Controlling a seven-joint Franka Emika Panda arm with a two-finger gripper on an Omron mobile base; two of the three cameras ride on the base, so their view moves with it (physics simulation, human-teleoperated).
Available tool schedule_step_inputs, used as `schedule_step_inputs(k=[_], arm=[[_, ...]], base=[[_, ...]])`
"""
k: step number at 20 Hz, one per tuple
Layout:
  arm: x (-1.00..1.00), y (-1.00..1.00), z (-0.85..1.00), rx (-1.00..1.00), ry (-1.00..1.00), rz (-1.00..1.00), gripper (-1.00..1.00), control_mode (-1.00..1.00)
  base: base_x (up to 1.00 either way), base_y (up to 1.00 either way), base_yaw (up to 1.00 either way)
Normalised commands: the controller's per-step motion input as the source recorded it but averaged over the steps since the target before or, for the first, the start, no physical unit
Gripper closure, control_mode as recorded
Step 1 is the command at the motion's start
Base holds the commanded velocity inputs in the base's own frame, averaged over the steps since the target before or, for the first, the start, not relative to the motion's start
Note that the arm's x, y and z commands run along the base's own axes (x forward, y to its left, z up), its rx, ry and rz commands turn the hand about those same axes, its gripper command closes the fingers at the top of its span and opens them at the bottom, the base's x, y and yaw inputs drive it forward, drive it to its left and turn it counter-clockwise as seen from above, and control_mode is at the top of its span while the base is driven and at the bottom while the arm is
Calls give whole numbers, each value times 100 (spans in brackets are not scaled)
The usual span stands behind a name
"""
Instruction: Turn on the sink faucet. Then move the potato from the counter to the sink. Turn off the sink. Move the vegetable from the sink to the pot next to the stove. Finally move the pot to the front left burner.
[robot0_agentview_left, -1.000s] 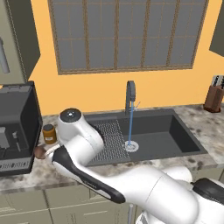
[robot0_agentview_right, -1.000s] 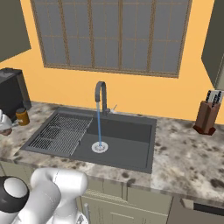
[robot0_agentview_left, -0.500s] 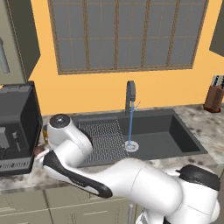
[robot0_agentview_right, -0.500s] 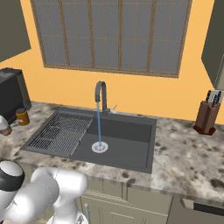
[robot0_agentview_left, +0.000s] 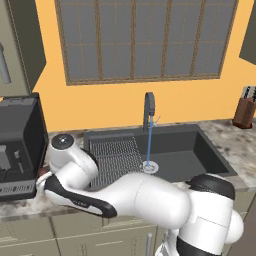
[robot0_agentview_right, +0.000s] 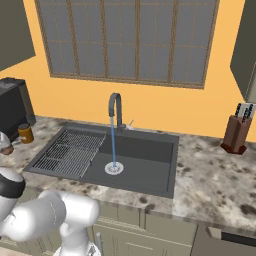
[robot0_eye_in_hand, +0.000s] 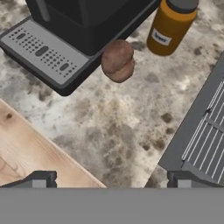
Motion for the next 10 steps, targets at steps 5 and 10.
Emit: schedule_step_inputs(k=[5, 10], arm=[[15, 16, -9, 0, 0, 0, -100, -100], [6, 4, 0, 0, 0, 0, -100, -100]], base=[[0, 0, 0], [0, 0, 0]])
